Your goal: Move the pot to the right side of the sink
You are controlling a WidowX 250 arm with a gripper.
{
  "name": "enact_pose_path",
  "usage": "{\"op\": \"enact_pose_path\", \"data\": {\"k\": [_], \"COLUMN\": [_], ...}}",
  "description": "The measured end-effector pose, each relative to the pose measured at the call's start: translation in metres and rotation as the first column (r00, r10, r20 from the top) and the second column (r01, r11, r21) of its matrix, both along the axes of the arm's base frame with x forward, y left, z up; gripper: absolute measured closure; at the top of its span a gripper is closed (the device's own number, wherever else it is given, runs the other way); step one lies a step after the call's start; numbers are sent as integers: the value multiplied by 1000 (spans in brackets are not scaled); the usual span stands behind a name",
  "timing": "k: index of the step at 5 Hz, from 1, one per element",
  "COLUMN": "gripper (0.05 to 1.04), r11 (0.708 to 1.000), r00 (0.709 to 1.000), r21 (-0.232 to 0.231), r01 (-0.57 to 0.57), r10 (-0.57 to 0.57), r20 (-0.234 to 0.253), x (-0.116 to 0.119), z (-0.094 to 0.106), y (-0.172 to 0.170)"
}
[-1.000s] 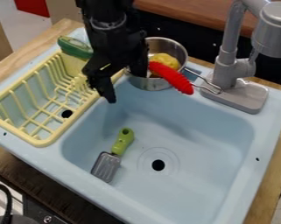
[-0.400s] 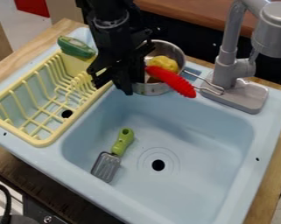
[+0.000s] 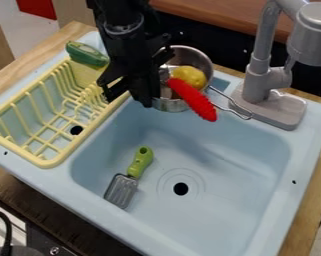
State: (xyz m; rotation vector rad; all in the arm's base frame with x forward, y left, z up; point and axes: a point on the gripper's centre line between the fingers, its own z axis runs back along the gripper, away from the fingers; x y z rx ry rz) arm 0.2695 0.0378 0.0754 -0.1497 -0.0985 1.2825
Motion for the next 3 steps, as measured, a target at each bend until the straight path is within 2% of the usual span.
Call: {"op": "enact_pose_path", "data": {"k": [1,3], "gripper": [1027,1027], "r11": [999,994], "r00": [999,989], "r21": [-42,-70], "r01": [29,88], "r10": [-30,-96], "r20": [-37,-110], "x": [-9,-38], "z": [1,4], "y": [-3,-15]}}
